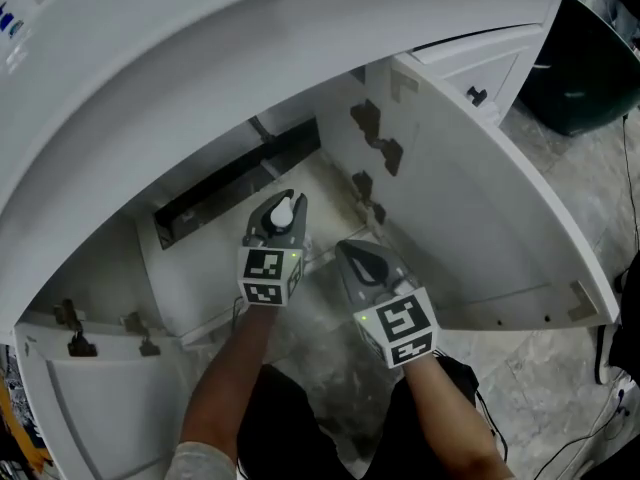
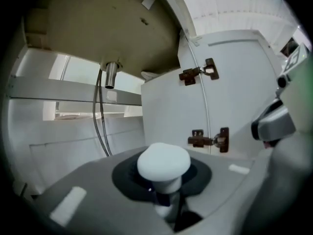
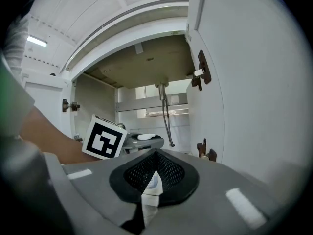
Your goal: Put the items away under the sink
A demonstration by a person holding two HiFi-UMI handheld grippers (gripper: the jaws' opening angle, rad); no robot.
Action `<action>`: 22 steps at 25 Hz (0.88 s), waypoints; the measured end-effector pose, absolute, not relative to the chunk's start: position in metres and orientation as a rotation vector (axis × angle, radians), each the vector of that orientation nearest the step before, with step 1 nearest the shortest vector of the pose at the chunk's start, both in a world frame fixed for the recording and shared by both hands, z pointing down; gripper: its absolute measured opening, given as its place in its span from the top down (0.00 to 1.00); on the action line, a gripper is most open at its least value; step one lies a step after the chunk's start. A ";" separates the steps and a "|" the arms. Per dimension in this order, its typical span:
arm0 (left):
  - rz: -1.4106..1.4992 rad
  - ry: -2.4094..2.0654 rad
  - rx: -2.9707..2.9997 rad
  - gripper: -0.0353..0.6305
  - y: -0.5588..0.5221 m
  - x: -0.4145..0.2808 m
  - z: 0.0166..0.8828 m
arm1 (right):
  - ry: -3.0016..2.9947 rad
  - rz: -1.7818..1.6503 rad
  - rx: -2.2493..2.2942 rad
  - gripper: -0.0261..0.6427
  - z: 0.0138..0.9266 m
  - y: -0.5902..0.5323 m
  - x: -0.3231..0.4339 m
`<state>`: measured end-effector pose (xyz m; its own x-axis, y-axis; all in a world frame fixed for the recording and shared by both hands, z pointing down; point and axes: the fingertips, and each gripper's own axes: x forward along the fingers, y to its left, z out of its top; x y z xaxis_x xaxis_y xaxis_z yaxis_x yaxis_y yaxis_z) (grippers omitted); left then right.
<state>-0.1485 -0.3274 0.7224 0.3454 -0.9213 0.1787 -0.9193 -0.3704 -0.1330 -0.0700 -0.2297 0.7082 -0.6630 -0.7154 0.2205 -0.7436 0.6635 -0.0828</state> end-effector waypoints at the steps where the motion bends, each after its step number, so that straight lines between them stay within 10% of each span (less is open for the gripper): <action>1: -0.318 1.762 -2.577 0.84 -0.333 -0.150 0.722 | -2.710 0.246 1.205 0.96 0.707 -0.230 -0.069; 22: -0.410 1.757 -2.584 0.79 -0.359 -0.149 0.728 | -2.716 0.225 1.210 0.96 0.710 -0.223 -0.060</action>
<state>-0.1490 -0.3588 0.7283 0.3446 -0.9128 0.2192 -0.9155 -0.3784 -0.1369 -0.0605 -0.2228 0.7097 -0.6602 -0.7224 0.2057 -0.7464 0.6617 -0.0717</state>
